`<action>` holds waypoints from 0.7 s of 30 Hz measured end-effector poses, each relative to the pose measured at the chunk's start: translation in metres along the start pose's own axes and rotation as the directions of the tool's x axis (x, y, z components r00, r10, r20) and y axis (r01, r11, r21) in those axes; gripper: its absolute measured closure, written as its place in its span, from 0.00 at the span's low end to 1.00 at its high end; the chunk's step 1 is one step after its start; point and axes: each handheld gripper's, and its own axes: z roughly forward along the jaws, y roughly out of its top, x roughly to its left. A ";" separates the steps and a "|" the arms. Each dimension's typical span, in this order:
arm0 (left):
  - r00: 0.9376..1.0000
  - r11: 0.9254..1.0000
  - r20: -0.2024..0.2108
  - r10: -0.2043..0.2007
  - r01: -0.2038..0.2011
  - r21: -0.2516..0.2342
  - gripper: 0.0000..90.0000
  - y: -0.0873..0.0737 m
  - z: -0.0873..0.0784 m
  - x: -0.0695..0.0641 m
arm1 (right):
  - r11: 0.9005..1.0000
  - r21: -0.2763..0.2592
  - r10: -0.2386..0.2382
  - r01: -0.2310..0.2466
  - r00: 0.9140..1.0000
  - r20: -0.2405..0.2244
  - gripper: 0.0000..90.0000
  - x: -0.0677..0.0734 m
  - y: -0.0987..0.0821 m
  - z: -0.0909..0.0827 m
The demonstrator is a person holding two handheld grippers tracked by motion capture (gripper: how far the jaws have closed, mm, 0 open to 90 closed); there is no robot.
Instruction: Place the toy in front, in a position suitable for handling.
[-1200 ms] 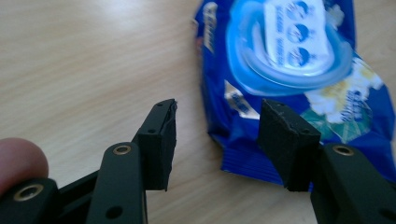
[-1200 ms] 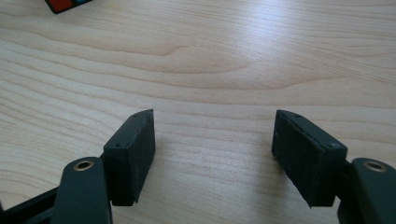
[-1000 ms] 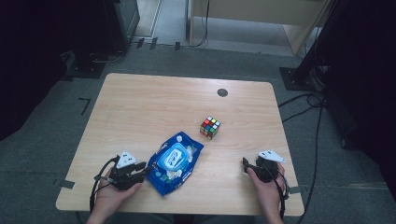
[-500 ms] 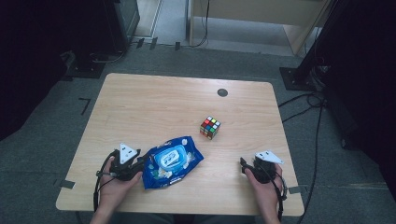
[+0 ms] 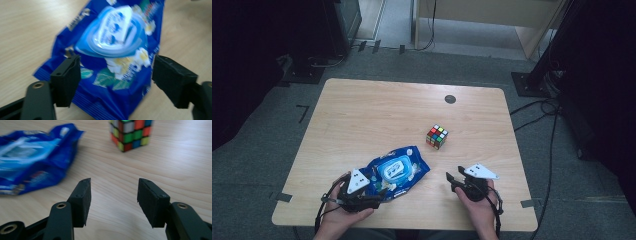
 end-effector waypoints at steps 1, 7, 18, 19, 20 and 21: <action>1.000 1.000 0.000 0.016 -0.016 0.018 0.22 -0.001 0.001 -0.001 | 1.000 -0.001 0.005 -0.005 1.000 -0.026 0.53 0.004 0.002 0.002; 0.995 0.993 -0.061 0.078 -0.072 0.092 0.27 -0.007 0.009 -0.001 | 1.000 0.002 -0.014 0.015 0.992 -0.125 0.59 0.028 0.011 0.017; 0.979 0.995 -0.203 -0.012 0.032 0.095 0.29 -0.008 0.018 0.025 | 0.994 0.034 -0.097 0.104 0.982 -0.163 0.70 0.055 0.018 0.041; 0.974 0.995 -0.227 -0.018 0.040 0.094 0.29 -0.008 0.020 0.028 | 0.994 0.045 -0.095 0.104 0.981 -0.169 0.70 0.057 0.017 0.041; 0.967 0.994 -0.253 -0.029 0.054 0.091 0.29 -0.008 0.022 0.030 | 0.993 0.048 -0.100 0.110 0.980 -0.174 0.70 0.059 0.016 0.042; 0.959 0.993 -0.282 -0.040 0.068 0.092 0.31 -0.007 0.024 0.033 | 0.992 0.051 -0.105 0.115 0.978 -0.179 0.70 0.061 0.015 0.042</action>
